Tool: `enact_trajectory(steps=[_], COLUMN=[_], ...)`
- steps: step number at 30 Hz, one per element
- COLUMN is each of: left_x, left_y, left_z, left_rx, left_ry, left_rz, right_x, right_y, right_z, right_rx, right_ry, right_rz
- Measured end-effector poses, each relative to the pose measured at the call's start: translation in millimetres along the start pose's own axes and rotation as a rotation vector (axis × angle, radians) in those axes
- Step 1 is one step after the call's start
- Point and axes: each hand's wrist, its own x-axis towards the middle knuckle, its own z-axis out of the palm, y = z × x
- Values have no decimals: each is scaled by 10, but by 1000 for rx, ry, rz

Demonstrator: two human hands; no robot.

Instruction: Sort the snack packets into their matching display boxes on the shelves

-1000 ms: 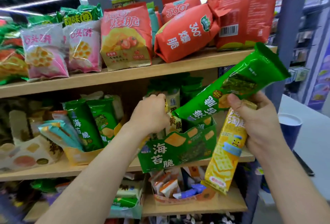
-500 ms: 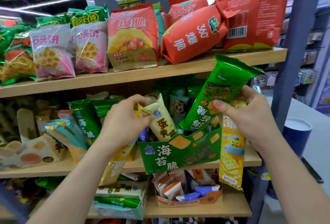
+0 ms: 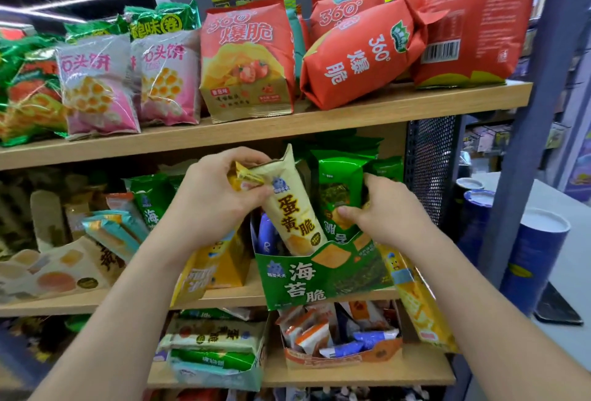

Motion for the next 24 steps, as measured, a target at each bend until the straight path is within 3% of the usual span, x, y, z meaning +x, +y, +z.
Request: enact_trajectory(steps=[5, 12, 15, 17, 21, 24], left_x=[138, 218, 203, 132, -107, -264], left_y=[-4, -129, -168, -198, -210, -183], left_z=[241, 572, 537, 478, 301, 181], left_rx=[-2, 39, 38, -34, -463, -794], left_ry=[-118, -205, -192, -94, 280, 346], left_rz=[-27, -45, -44, -35, -116, -211], right_x=[54, -92, -213, -321, -595, -700], right_y=[-157, -42, 2, -7, -105, -260], right_z=[2, 3, -52, -83, -56, 100], right_rx=[-263, -112, 221, 541, 1139, 1356], right_ry=[26, 165, 233, 206, -83, -220], right_rz=[42, -30, -88, -79, -9, 7])
